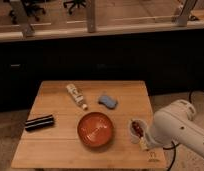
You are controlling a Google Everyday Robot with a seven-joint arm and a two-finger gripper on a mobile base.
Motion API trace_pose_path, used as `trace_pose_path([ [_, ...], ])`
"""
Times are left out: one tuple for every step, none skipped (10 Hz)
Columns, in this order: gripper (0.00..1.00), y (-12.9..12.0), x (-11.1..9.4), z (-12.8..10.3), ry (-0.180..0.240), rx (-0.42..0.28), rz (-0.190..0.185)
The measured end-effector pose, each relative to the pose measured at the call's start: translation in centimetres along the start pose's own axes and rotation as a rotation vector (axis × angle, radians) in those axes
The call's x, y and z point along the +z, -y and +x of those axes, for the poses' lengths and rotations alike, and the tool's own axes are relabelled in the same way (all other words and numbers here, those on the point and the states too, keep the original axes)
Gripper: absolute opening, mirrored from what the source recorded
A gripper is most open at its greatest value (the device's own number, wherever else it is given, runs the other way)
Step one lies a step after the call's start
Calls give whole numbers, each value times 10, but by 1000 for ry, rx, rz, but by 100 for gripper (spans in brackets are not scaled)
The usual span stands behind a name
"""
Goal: Place the pepper in the ceramic cup
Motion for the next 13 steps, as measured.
trace_pose_path([
  [0,-1,1,0,-2,1,23],
  [0,-3,2,0,-5,2,43],
  [0,-4,3,0,-6,3,55],
  [0,-5,6,0,-4,5,91],
  [0,-5,8,1,-4,5,111],
  [0,-5,12,2,5,7,124],
  [0,-4,13,3,9,7,132],
  [0,-3,16,4,16,5,145],
  [0,-3,17,5,19,8,162],
  [0,-2,18,3,26,12,175],
  [0,-2,18,3,26,17,183],
  [0,0,18,2,28,24,198],
  [0,1,17,1,28,29,208],
])
